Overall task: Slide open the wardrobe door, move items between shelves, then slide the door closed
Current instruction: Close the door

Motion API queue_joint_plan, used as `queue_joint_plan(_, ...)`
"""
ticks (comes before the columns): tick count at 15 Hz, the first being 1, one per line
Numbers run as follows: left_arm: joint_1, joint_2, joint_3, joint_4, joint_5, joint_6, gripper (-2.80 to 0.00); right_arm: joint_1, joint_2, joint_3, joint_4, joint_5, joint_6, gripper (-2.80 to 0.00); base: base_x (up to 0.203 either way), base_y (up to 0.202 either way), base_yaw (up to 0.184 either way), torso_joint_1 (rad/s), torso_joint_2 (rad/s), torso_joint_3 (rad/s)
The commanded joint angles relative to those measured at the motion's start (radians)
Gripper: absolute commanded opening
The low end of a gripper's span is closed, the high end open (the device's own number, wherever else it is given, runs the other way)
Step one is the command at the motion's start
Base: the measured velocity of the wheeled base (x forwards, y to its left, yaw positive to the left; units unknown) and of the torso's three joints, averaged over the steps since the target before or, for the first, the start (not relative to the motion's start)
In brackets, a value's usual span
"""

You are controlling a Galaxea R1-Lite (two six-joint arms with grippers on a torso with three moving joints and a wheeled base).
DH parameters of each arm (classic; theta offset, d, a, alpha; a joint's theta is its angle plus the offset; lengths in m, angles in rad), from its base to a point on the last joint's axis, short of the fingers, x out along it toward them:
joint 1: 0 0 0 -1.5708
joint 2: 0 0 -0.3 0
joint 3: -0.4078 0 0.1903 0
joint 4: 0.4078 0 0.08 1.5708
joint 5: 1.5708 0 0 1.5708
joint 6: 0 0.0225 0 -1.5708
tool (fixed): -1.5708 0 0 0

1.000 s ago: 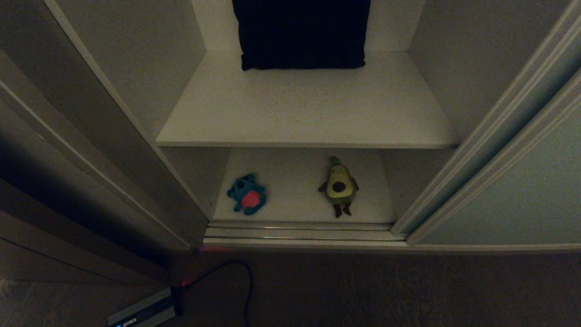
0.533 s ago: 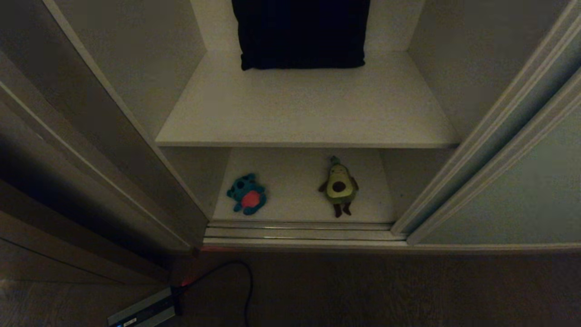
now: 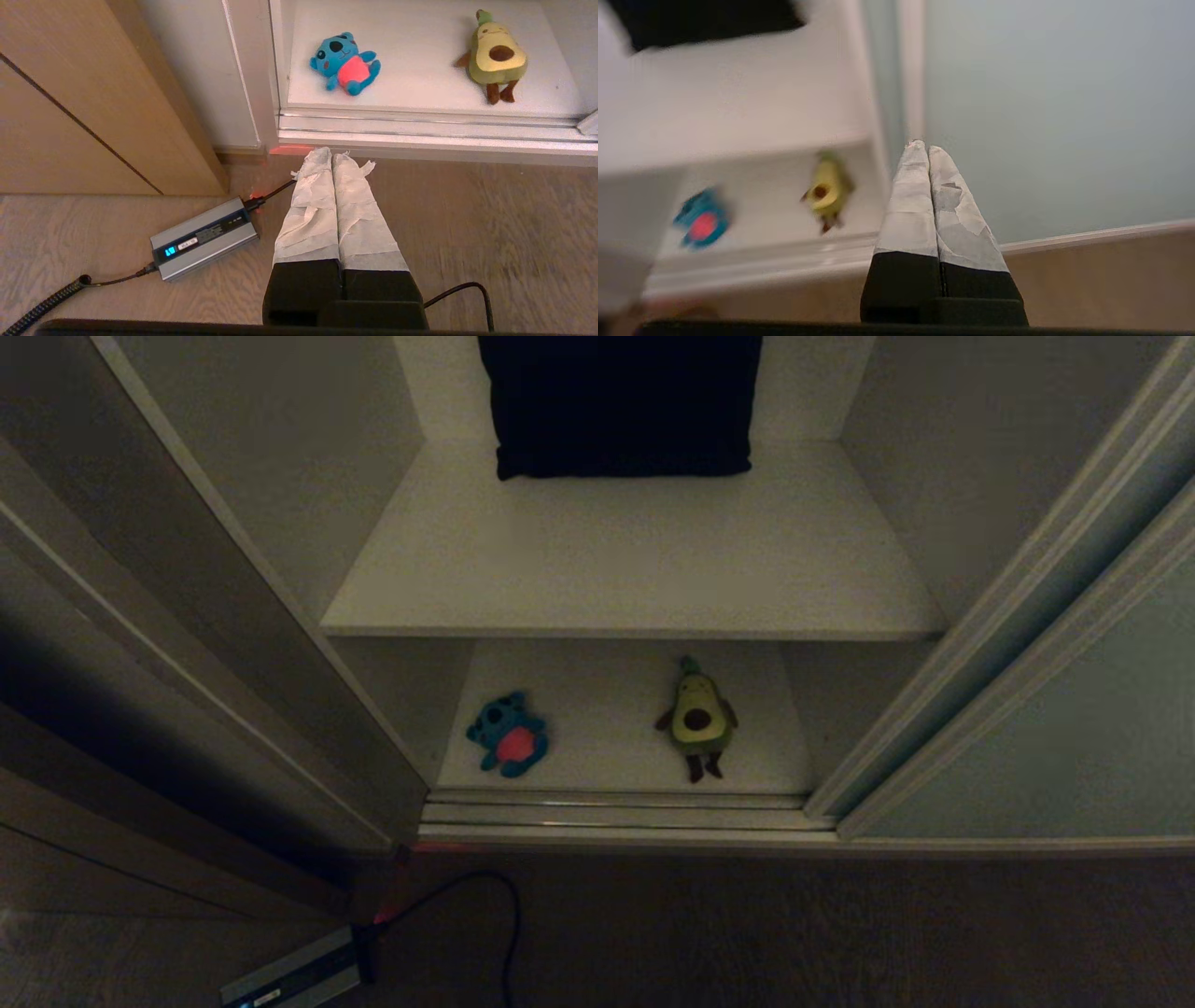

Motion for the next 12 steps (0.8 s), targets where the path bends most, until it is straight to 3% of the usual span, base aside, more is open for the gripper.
queue_joint_plan(1, 0.0, -0.001, 0.0, 0.0, 0.0, -0.001, -2.8, -0.01, 0.223, -0.182, 0.059, -0.032, -0.001, -2.8, 0.0, 0.0, 0.0, 0.0, 0.0, 0.0)
queue_joint_plan(3, 0.0, -0.002, 0.0, 0.0, 0.0, -0.001, -2.8, -0.13, 0.316, -0.276, 0.12, 0.059, -0.011, -2.8, 0.0, 0.0, 0.0, 0.0, 0.0, 0.0)
queue_joint_plan(6, 0.0, -0.002, 0.0, 0.0, 0.0, -0.001, -2.8, -0.34, 0.403, -0.332, 0.152, 0.351, -0.037, -2.8, 0.0, 0.0, 0.0, 0.0, 0.0, 0.0)
queue_joint_plan(9, 0.0, 0.0, 0.0, 0.0, 0.0, -0.001, -2.8, -0.472, 0.475, -0.348, 0.159, 0.559, -0.039, -2.8, 0.0, 0.0, 0.0, 0.0, 0.0, 0.0)
queue_joint_plan(12, 0.0, -0.002, 0.0, 0.0, 0.0, -0.001, -2.8, -0.505, 0.512, -0.348, 0.151, 0.603, -0.036, -2.8, 0.0, 0.0, 0.0, 0.0, 0.0, 0.0)
